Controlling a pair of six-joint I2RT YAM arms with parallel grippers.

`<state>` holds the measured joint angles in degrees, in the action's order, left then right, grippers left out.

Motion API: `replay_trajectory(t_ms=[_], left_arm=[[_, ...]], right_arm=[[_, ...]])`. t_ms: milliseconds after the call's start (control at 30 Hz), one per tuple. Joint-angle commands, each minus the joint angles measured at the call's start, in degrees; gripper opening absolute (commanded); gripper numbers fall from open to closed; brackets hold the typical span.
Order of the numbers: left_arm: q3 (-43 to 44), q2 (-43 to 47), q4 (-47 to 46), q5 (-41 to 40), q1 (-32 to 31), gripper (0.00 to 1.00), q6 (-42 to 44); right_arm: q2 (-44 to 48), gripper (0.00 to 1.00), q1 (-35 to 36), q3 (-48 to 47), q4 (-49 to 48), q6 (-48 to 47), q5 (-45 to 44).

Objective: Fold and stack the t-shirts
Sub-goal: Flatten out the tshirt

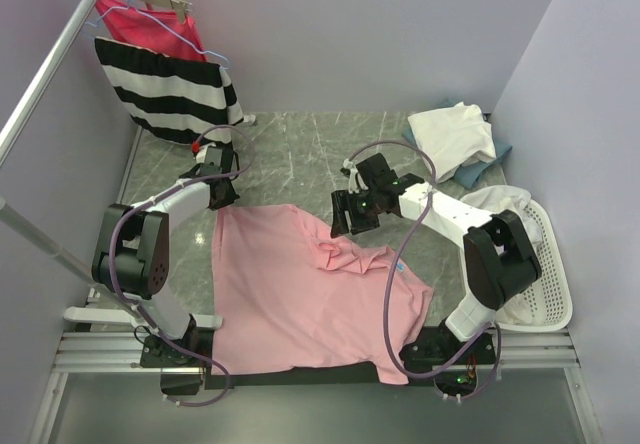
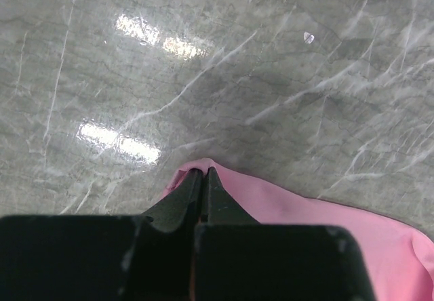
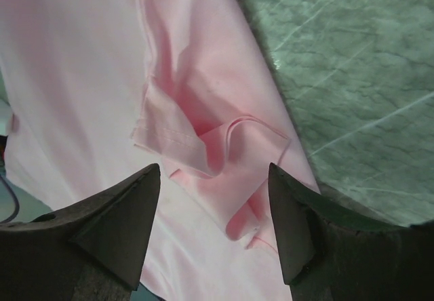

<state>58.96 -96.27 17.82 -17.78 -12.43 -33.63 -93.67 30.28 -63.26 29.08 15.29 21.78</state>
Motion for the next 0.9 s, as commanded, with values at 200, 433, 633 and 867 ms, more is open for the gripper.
replay_trajectory(t_ms=[200,433,633,867], left_arm=[[-0.25,-0.32,-2.09,1.7,0.38,0.01,0.93],[-0.25,-0.67,-2.27,1.78,0.38,0.01,1.02],[-0.07,-1.11,-2.18,1.78,0.38,0.01,1.11],[-0.16,-0.94,-2.0,1.17,0.38,0.01,1.2]], right_arm=[[1.21,0.71,1.53,2.62,-2.18,-3.77,9.41],[-1.51,0.71,2.24,2.62,-3.42,-6.32,13.11],[-6.17,0.7,2.41,0.16,-3.07,-8.34,12.15],[-6.62,0.41,2.41,-1.07,-2.98,-9.31,10.65]])
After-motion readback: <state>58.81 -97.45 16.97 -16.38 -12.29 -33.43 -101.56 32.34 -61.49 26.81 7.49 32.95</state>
